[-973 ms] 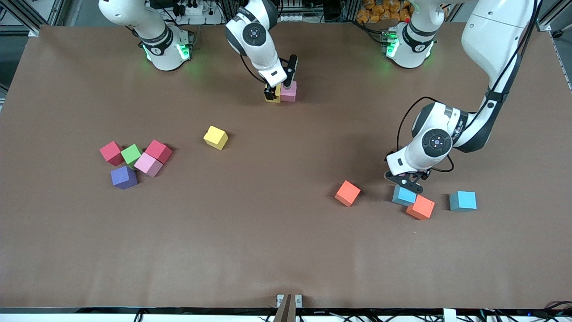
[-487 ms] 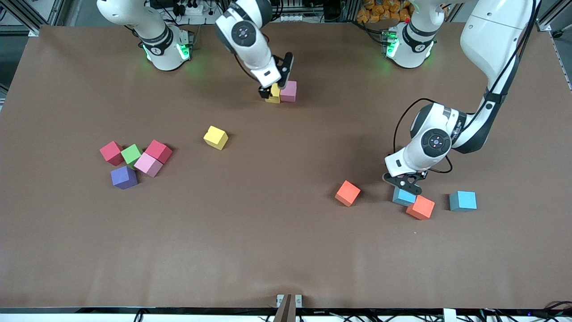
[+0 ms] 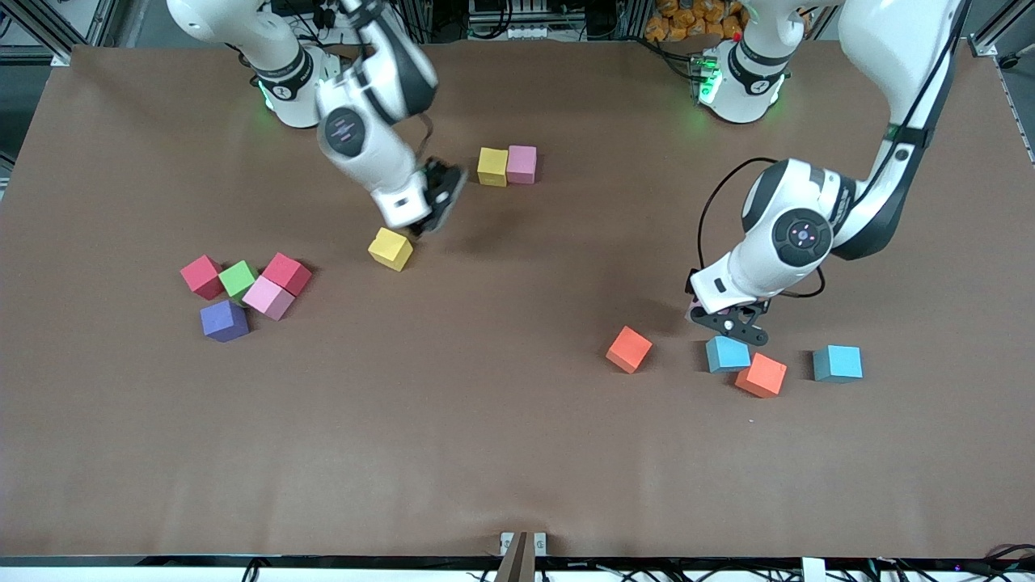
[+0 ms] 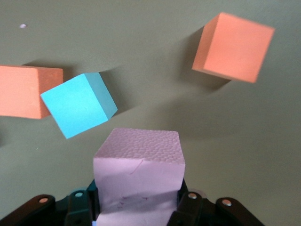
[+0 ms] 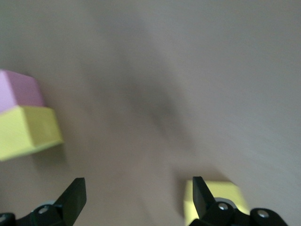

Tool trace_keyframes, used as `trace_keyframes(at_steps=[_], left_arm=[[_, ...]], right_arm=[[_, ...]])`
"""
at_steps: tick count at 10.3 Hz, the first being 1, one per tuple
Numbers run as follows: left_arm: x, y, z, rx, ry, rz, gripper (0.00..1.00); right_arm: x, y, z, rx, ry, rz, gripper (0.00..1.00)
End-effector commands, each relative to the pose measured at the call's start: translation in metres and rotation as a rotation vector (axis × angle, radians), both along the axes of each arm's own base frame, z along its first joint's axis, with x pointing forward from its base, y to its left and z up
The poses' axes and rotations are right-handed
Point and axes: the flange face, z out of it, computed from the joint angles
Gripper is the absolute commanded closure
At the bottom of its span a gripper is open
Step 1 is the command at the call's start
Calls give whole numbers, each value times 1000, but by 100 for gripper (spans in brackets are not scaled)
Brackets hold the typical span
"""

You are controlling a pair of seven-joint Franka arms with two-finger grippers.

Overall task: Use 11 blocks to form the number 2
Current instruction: 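Grasp another yellow block with the right gripper while the left gripper carries pink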

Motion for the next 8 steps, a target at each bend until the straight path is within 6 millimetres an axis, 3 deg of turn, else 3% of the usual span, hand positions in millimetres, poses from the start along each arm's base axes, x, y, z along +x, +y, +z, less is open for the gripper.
trace_keyframes(at_steps=[1, 3, 5, 8], left_arm=[[-11, -28, 26, -3, 8, 81, 100], [-25, -49, 43, 4, 12, 56, 100], [-36, -72, 53, -2, 10, 13, 100], [-48, -91, 63, 8, 31, -23, 100]], right_arm=[[35, -51, 9, -85, -46, 19, 0], [44, -75, 9, -93, -48, -21, 0], [45, -79, 5, -96, -52, -15, 0], [39, -80, -26, -135, -84, -10, 0]])
